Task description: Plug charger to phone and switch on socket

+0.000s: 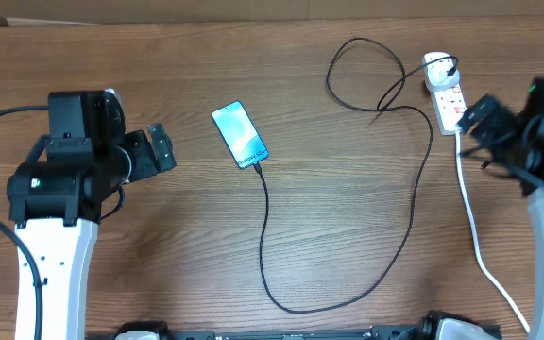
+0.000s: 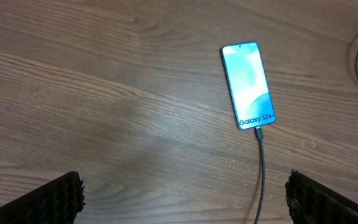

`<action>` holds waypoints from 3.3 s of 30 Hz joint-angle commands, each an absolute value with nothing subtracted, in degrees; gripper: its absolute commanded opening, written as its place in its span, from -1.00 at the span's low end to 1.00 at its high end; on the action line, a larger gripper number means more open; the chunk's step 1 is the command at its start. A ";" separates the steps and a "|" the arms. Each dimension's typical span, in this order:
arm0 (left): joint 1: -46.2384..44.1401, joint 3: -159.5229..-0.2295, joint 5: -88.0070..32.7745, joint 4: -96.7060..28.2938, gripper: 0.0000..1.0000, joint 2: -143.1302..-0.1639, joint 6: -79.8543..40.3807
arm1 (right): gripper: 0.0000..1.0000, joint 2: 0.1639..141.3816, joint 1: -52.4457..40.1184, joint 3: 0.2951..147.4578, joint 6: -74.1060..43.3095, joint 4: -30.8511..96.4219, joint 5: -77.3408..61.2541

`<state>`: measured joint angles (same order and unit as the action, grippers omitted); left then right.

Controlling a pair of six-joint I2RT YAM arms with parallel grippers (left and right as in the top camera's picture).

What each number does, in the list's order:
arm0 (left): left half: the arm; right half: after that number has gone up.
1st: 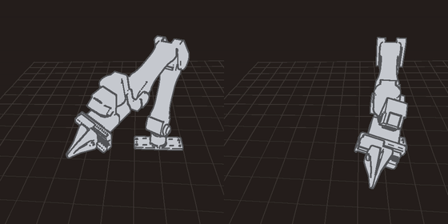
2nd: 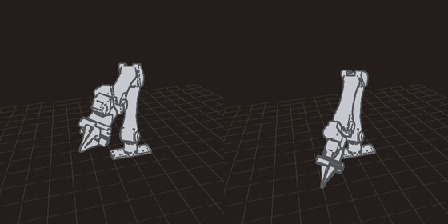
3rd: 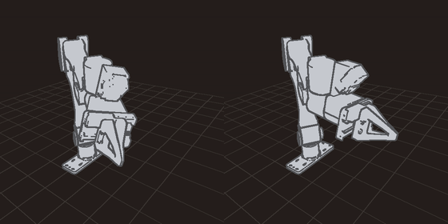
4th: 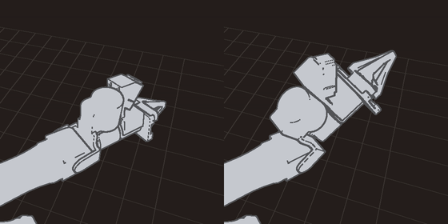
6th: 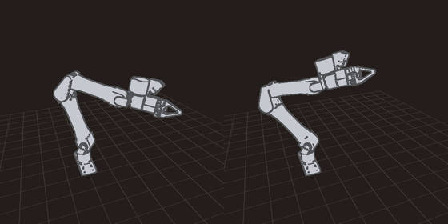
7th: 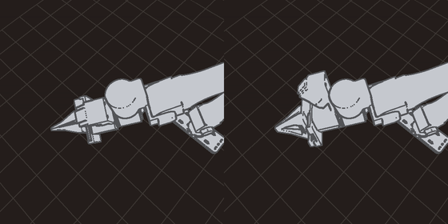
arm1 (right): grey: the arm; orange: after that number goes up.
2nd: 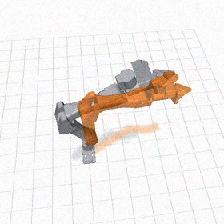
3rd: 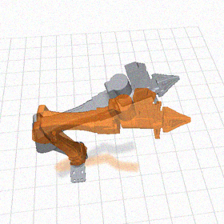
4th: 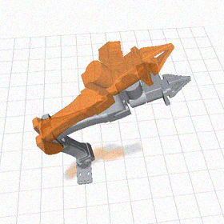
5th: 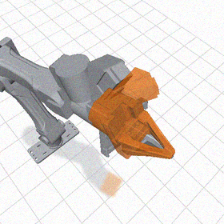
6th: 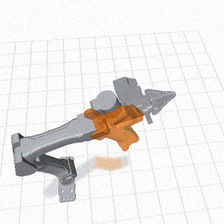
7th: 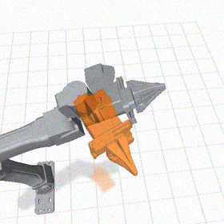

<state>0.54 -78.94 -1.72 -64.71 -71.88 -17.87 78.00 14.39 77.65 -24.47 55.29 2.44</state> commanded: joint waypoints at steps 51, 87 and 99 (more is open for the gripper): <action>0.60 -79.70 2.24 -64.23 0.99 -62.08 -19.92 | 1.00 99.22 16.78 86.59 -13.63 40.88 11.60; 0.62 -63.09 4.86 -63.42 0.99 -40.82 -22.37 | 1.00 102.56 18.83 86.59 -13.63 36.67 10.24; 0.62 -61.08 4.89 -55.59 0.99 -40.75 -22.74 | 1.00 102.87 18.83 85.95 -13.58 35.79 8.36</action>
<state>0.84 -61.21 3.95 -55.68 -40.32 -22.13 102.83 18.85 85.71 -13.69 36.80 10.11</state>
